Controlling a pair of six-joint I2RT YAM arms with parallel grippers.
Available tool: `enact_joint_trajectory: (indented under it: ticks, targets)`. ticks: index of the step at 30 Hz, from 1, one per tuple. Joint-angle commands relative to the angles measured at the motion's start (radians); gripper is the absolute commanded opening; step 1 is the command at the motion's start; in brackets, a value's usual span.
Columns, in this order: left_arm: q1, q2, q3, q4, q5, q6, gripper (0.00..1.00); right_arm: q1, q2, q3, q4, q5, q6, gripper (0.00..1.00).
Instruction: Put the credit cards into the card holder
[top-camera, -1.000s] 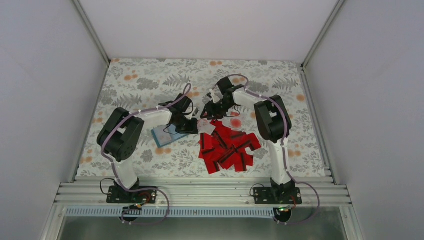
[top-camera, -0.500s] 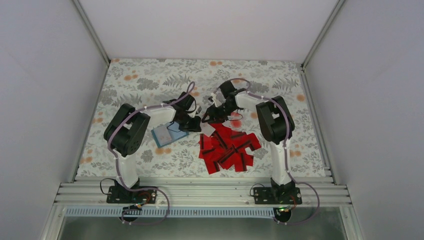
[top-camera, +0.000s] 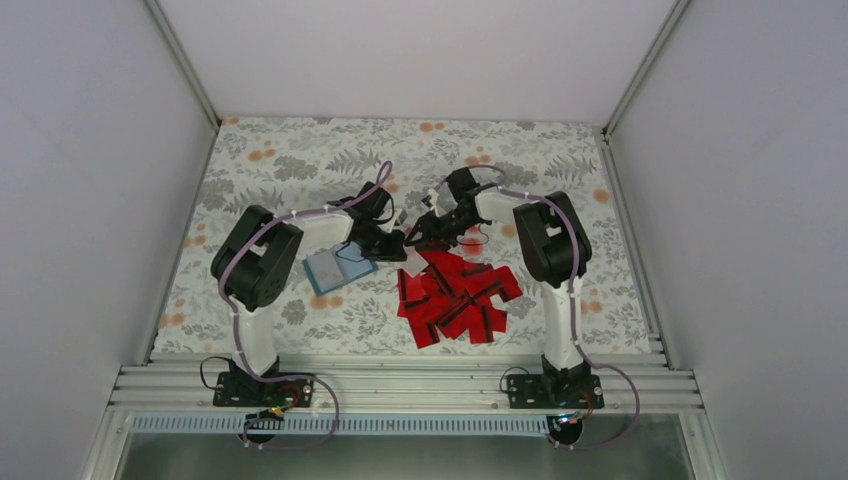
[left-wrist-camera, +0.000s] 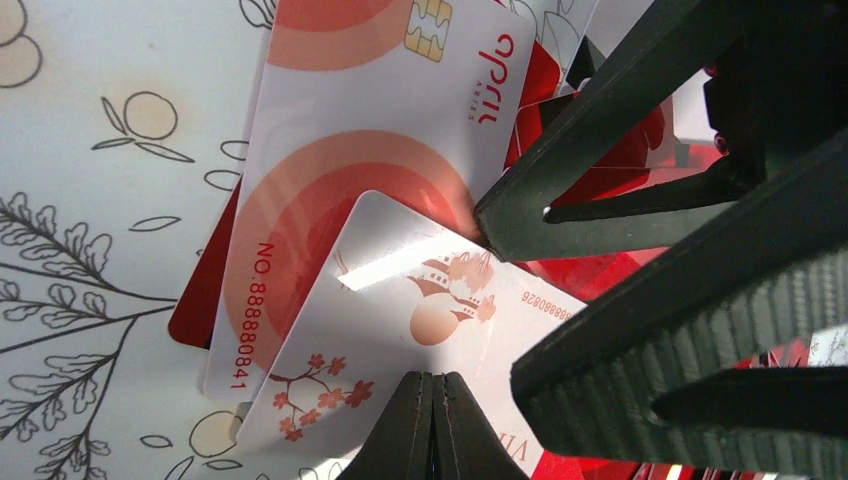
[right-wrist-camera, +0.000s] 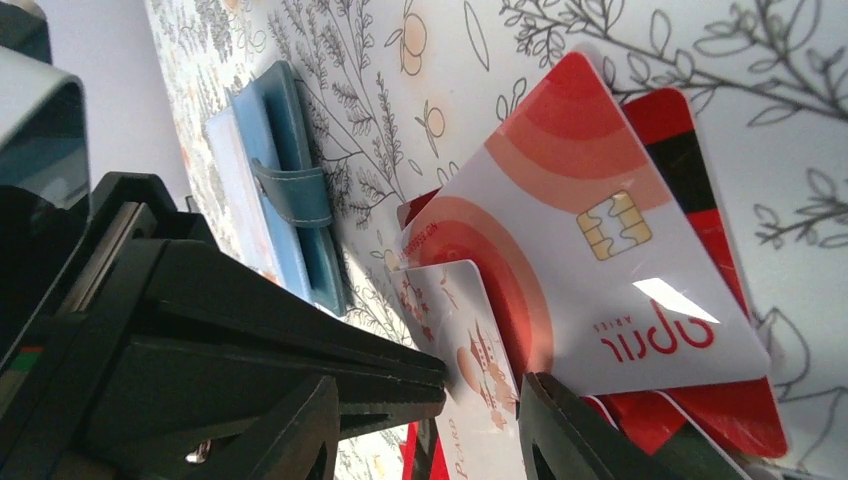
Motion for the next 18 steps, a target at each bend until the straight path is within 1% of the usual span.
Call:
enact_joint_trajectory:
  ticks: [1,4,7,13,18]
  targets:
    - [-0.001,0.010,-0.057,0.033,-0.032,0.015,0.02,0.020,-0.040,-0.046,0.033,-0.146,0.057,0.46]
    - [0.007,-0.025,-0.095,0.067,-0.032,0.009,0.02,0.020,-0.051,-0.062,0.048,-0.164,0.061,0.46]
    - [0.014,-0.082,-0.108,0.064,-0.045,0.013,0.02,0.020,-0.053,-0.065,0.032,-0.140,0.051,0.46]
    - [0.016,-0.189,-0.102,-0.021,-0.107,0.038,0.05,0.020,-0.024,-0.065,-0.013,-0.070,0.024,0.46]
    - [0.014,-0.235,-0.144,-0.066,-0.160,0.047,0.06,0.020,-0.005,-0.051,-0.053,-0.024,0.002,0.45]
